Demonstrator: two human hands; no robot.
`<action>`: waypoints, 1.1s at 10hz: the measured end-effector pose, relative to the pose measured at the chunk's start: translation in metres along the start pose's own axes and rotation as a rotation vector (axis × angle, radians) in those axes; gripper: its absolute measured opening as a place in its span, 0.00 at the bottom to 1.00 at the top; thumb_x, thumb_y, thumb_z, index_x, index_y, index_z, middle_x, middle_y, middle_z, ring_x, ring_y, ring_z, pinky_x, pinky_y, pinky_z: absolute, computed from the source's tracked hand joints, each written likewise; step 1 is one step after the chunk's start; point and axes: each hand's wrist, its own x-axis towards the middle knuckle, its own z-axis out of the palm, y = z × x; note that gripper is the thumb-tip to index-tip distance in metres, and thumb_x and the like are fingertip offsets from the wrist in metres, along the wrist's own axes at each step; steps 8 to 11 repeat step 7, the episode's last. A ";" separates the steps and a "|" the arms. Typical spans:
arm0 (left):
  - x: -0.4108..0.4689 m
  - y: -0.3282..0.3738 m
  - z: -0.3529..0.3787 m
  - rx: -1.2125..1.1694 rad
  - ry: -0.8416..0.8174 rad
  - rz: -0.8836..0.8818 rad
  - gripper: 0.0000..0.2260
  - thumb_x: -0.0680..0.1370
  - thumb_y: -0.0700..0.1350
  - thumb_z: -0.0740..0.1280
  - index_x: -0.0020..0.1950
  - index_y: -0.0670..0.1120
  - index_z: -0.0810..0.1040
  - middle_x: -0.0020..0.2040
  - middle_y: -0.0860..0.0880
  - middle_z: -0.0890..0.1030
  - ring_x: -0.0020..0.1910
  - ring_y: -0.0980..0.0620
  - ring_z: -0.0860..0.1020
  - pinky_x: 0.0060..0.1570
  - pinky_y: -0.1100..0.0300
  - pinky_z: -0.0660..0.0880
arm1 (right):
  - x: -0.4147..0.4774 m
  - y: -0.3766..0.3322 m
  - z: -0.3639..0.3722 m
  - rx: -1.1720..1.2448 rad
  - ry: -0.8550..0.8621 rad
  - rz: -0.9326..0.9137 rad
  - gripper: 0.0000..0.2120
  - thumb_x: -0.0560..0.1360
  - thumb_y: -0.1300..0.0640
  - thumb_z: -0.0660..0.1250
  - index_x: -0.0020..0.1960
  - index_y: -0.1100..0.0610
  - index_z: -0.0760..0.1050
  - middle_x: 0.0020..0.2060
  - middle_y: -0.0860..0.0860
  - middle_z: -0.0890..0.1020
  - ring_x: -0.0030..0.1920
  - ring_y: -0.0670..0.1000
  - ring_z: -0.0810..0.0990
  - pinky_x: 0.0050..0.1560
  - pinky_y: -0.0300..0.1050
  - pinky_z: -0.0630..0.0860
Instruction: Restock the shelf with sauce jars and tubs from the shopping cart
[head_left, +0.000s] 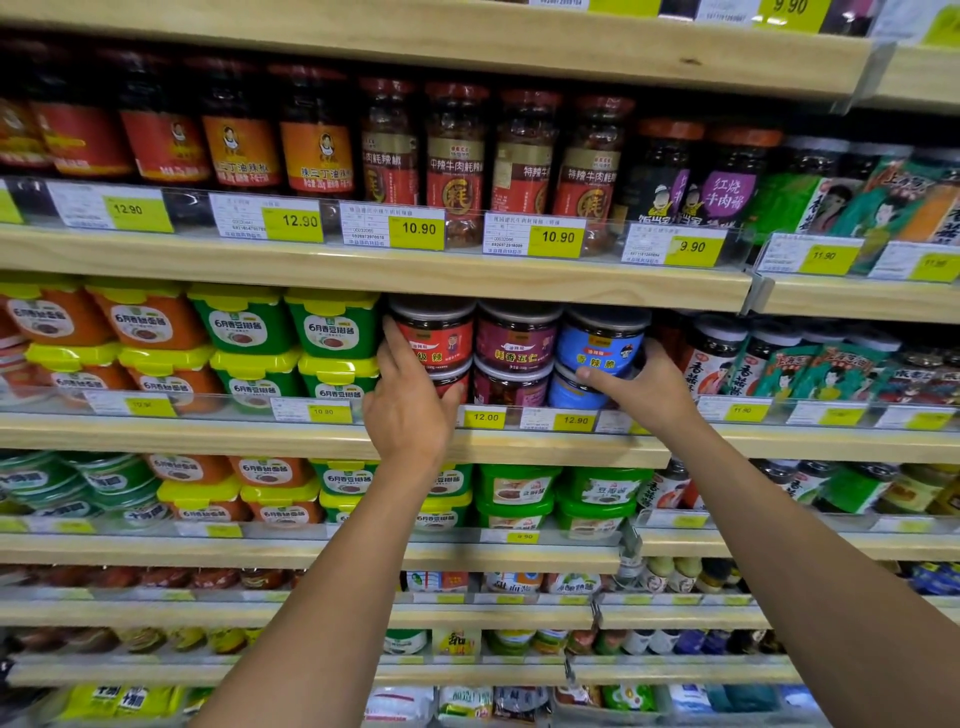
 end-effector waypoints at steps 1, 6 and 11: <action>0.000 -0.002 -0.001 -0.016 -0.015 0.016 0.50 0.74 0.55 0.76 0.82 0.46 0.45 0.77 0.42 0.64 0.62 0.37 0.79 0.59 0.41 0.74 | -0.002 -0.002 0.000 0.014 0.004 -0.036 0.28 0.66 0.47 0.81 0.61 0.53 0.74 0.55 0.48 0.81 0.54 0.49 0.80 0.55 0.46 0.77; -0.005 -0.010 -0.025 -0.211 -0.111 0.047 0.46 0.76 0.49 0.74 0.83 0.50 0.45 0.78 0.46 0.64 0.70 0.42 0.73 0.61 0.44 0.76 | -0.019 -0.015 0.000 0.013 -0.004 -0.022 0.28 0.72 0.48 0.77 0.67 0.54 0.73 0.58 0.50 0.81 0.56 0.50 0.78 0.54 0.43 0.73; -0.014 -0.019 -0.027 -0.217 -0.130 0.099 0.44 0.76 0.51 0.73 0.82 0.56 0.45 0.78 0.47 0.63 0.65 0.44 0.77 0.58 0.42 0.80 | -0.030 -0.021 -0.001 0.013 0.021 -0.038 0.28 0.72 0.49 0.77 0.67 0.56 0.73 0.58 0.50 0.80 0.56 0.49 0.78 0.54 0.44 0.73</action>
